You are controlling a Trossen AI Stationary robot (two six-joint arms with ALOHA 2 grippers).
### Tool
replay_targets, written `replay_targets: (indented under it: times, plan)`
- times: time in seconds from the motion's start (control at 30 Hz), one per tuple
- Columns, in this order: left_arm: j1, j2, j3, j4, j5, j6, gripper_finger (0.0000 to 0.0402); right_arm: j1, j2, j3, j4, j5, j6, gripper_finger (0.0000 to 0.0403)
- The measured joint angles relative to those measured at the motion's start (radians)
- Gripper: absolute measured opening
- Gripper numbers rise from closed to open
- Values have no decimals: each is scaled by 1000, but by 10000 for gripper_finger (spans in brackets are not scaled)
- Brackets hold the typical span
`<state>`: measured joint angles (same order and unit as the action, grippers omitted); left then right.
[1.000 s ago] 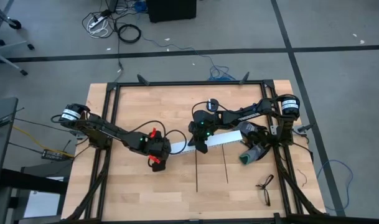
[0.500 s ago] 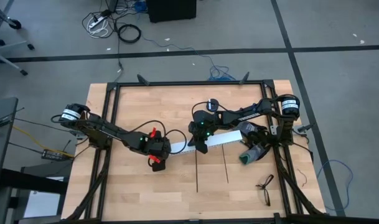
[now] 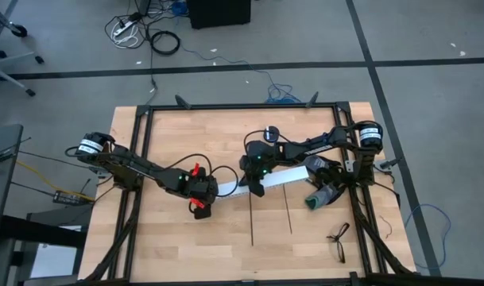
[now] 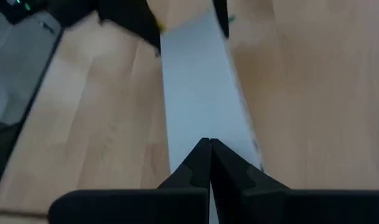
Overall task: Ziptie cables
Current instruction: Close the white cable duct
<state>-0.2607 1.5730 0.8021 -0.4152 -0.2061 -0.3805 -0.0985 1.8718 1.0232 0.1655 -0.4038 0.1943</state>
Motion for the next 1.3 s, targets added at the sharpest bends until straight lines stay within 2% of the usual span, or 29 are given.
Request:
replay_targets:
  times: [0.13, 0.7, 1.3]
  plan:
    - [0, 0, 0, 4, 2, 0, 255, -1, -23, 0, 25, 3, 23, 0]
    - [0, 0, 0, 0, 2, -20, 255, 5, -23, 2, -100, -38, 29, 0]
    - [0, 0, -1, -6, 6, -20, 255, 12, 52, 5, -7, -68, 50, 0]
